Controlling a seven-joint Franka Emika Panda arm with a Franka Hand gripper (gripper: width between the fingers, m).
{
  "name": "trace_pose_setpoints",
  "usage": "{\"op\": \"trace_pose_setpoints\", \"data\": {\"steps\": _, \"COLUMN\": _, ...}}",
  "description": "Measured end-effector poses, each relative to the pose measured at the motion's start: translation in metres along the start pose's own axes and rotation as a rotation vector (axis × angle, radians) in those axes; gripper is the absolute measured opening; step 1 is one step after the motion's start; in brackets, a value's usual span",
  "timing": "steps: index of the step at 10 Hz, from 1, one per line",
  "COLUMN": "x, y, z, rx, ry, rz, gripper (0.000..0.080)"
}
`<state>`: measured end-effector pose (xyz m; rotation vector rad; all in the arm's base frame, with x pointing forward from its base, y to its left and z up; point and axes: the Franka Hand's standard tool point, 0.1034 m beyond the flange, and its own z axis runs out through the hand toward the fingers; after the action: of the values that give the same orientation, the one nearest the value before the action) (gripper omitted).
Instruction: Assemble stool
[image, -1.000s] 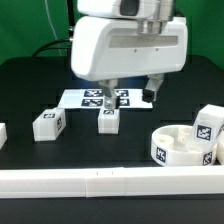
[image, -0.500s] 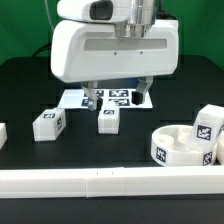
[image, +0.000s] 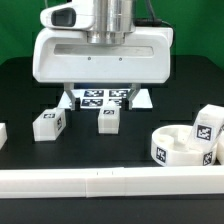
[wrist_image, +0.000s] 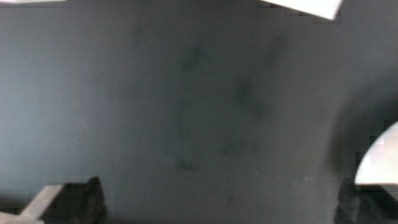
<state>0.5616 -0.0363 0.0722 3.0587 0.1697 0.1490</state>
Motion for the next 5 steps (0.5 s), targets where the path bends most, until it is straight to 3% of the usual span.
{"op": "trace_pose_setpoints", "data": {"steps": 2, "x": 0.000, "y": -0.002, "z": 0.000, "rx": 0.012, "ry": 0.001, "rz": 0.107, "gripper": 0.0649}}
{"op": "trace_pose_setpoints", "data": {"steps": 4, "x": -0.015, "y": 0.008, "z": 0.010, "rx": 0.036, "ry": -0.053, "rz": 0.148, "gripper": 0.0649}}
{"op": "trace_pose_setpoints", "data": {"steps": 5, "x": -0.020, "y": 0.009, "z": 0.016, "rx": 0.033, "ry": -0.047, "rz": 0.152, "gripper": 0.0649}}
